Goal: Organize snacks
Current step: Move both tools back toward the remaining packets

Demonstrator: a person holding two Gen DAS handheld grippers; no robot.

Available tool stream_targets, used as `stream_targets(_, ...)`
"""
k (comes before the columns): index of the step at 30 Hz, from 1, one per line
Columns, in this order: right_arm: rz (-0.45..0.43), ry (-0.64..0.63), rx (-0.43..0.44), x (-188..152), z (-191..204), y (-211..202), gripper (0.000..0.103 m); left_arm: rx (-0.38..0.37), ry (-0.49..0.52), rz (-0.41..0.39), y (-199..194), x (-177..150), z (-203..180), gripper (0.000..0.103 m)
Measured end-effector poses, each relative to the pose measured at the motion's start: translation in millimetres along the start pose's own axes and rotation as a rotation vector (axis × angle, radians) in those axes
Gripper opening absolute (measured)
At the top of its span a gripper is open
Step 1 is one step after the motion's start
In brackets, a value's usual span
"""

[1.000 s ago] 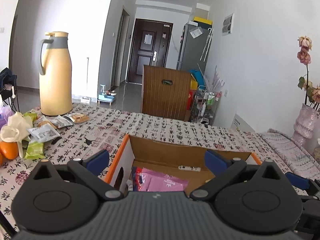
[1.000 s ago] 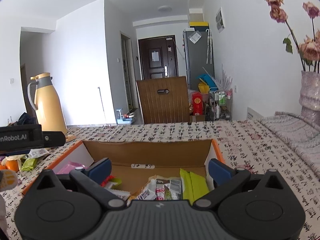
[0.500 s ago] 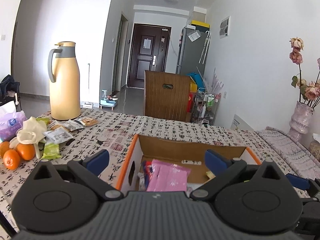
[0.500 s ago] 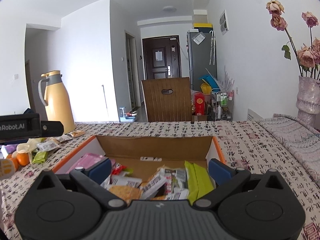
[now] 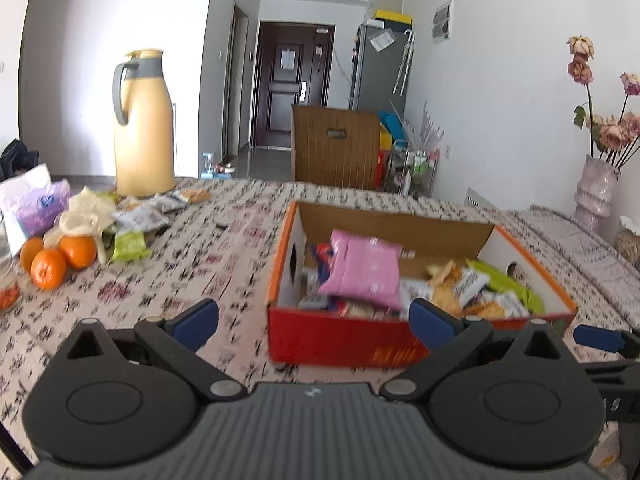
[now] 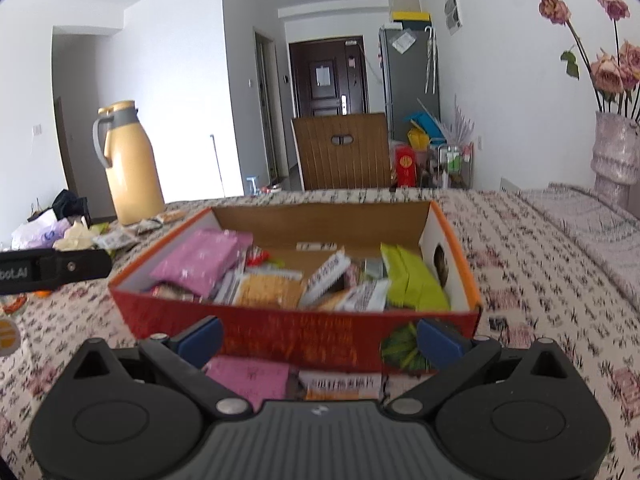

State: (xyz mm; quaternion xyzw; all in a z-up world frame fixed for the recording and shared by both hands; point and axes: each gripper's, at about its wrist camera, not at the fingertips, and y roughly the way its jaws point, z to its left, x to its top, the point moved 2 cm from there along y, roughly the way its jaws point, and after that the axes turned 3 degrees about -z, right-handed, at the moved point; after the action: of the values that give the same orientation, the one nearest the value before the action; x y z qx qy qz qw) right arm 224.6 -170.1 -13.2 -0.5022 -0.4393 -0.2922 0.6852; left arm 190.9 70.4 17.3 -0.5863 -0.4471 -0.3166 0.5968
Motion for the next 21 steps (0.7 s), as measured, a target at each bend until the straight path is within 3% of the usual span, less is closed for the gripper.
stream_targets(13,0.073,-0.014,0.007,-25,7,0,0.103,-0.010,-0.009,0.091,13,-42,21,0.103)
stream_targets(21,0.098,-0.014,-0.009,-30,9,1,0.103,-0.033,-0.039,0.097,18,-50,26,0.103)
